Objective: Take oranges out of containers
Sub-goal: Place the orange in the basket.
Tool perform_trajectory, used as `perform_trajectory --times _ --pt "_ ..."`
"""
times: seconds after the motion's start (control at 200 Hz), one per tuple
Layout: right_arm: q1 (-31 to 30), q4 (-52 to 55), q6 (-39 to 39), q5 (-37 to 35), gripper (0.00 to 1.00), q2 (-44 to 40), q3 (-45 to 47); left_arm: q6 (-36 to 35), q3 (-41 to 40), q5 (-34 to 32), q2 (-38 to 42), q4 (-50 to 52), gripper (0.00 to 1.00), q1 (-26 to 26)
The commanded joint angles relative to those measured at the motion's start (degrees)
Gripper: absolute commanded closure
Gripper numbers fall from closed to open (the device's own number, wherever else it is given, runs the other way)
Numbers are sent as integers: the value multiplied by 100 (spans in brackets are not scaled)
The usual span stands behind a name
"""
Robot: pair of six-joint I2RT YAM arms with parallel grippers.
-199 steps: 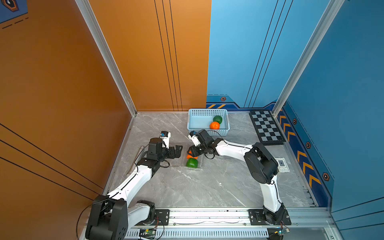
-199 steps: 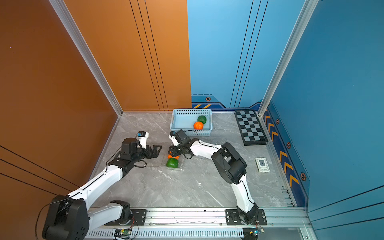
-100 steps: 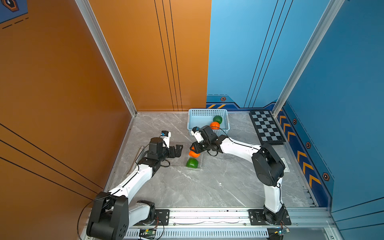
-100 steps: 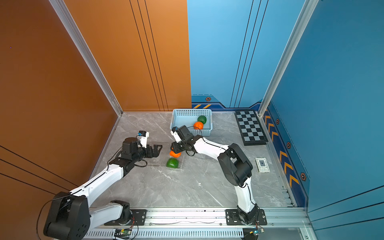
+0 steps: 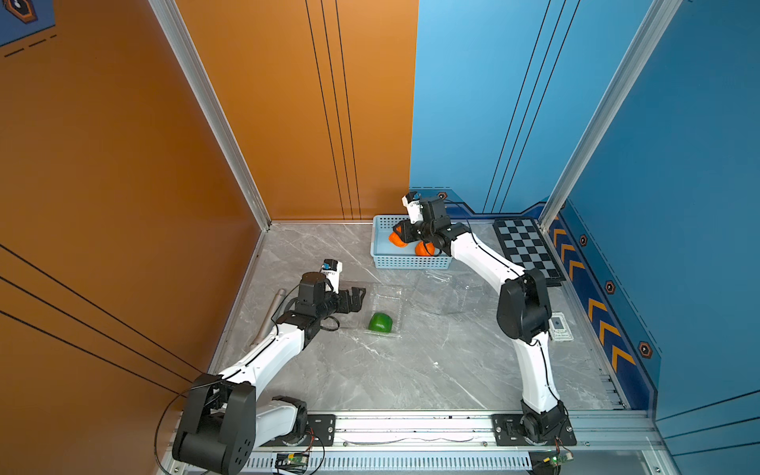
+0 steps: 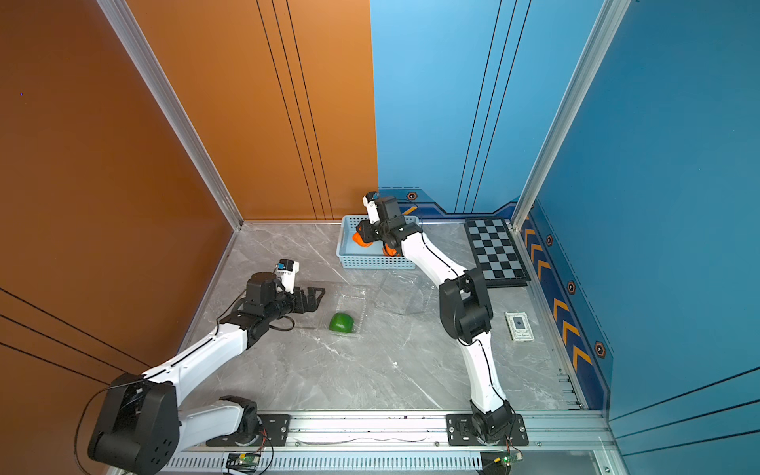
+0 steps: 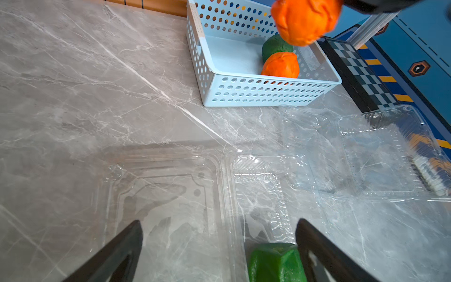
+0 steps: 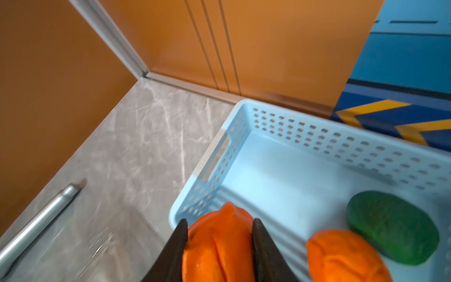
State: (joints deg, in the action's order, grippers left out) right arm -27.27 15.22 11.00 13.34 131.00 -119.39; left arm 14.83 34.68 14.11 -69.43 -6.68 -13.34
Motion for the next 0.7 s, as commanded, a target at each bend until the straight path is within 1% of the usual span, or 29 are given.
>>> perform_trajectory --times 0.0,0.12,0.22,0.25,0.295,0.35,0.395,0.46,0.511,0.566,0.601,0.641,0.696 --pt "113 545 -152 -270 75 1005 -1066 55 -40 104 77 -75 2 -144" --pt "191 640 -107 -240 75 1844 -2262 55 -75 19 137 -70 2 -270" --pt "195 618 -160 -318 75 2157 -2739 55 -110 -20 184 -69 2 -308" --pt "203 597 -194 -347 73 2206 -2810 54 -109 -22 188 -76 2 -311" --pt "209 534 -213 -330 66 2227 -2824 47 -97 -22 173 -72 2 -326" --pt "213 519 -274 -244 45 2201 -2799 30 -77 13 141 -71 2 -329" --pt "213 528 -360 -133 34 2054 -2637 24 -64 43 123 -66 2 -336" --pt "167 434 -624 -102 28 1534 -1893 24 -52 38 149 -54 2 -348" --pt "113 -71 -810 -156 27 856 -834 6 -75 13 190 -36 2 -353" --pt "64 -1031 -828 -183 29 -116 587 -35 -92 -46 226 14 2 -353" --pt "36 -1476 -812 -128 30 -696 1316 -56 -90 -69 243 49 2 -351" --pt "2 -1659 -808 -15 31 -1249 2004 -74 -87 -91 237 79 2 -343" --pt "-76 -1691 -828 242 35 -1908 2700 -90 -101 -114 230 88 2 -332"
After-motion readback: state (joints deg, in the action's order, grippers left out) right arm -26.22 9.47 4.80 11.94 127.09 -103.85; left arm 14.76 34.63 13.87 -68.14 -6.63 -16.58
